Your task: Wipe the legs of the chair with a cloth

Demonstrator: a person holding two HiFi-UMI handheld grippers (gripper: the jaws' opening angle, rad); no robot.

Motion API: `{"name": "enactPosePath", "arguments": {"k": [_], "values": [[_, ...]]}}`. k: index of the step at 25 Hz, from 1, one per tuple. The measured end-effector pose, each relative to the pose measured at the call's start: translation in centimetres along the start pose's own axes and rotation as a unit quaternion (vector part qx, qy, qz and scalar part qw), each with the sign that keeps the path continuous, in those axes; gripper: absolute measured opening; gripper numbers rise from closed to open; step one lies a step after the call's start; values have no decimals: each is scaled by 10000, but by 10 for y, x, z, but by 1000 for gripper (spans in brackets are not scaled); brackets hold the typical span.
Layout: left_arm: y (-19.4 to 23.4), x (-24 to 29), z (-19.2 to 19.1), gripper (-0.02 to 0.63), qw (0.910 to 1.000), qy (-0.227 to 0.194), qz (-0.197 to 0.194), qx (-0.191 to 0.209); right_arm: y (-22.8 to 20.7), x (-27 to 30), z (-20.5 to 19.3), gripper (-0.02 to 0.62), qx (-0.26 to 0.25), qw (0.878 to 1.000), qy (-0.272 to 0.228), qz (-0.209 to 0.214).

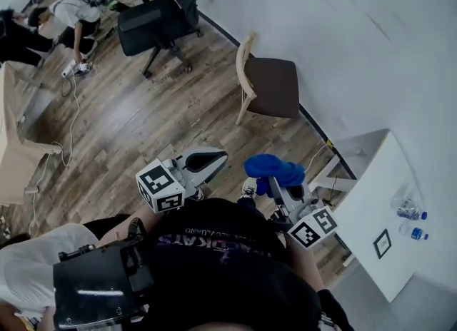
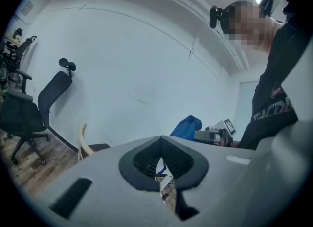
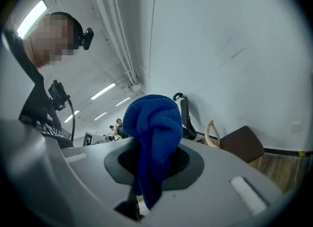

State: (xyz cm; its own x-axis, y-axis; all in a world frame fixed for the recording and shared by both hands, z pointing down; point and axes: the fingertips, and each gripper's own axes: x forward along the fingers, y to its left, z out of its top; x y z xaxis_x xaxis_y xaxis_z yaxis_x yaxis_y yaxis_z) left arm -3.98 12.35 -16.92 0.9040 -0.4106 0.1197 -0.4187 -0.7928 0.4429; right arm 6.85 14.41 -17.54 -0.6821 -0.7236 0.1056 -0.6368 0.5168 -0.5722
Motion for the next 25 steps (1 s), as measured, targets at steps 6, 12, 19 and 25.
{"name": "enactPosePath", "arguments": {"k": [6, 12, 19, 25], "values": [[4, -18, -4, 2, 9995, 85, -270, -111, 19, 6, -21, 80, 6, 9997, -3, -249], [10, -32, -10, 2, 9984, 208, -463, -233, 34, 15, -36, 78, 39, 9992, -22, -407], [15, -48, -16, 2, 9980, 209, -508, -299, 49, 25, -50, 78, -19, 9992, 64, -406], [17, -58, -16, 2, 9987, 115, -412, -291, 55, 31, -55, 78, -70, 9993, 125, -339]]}}
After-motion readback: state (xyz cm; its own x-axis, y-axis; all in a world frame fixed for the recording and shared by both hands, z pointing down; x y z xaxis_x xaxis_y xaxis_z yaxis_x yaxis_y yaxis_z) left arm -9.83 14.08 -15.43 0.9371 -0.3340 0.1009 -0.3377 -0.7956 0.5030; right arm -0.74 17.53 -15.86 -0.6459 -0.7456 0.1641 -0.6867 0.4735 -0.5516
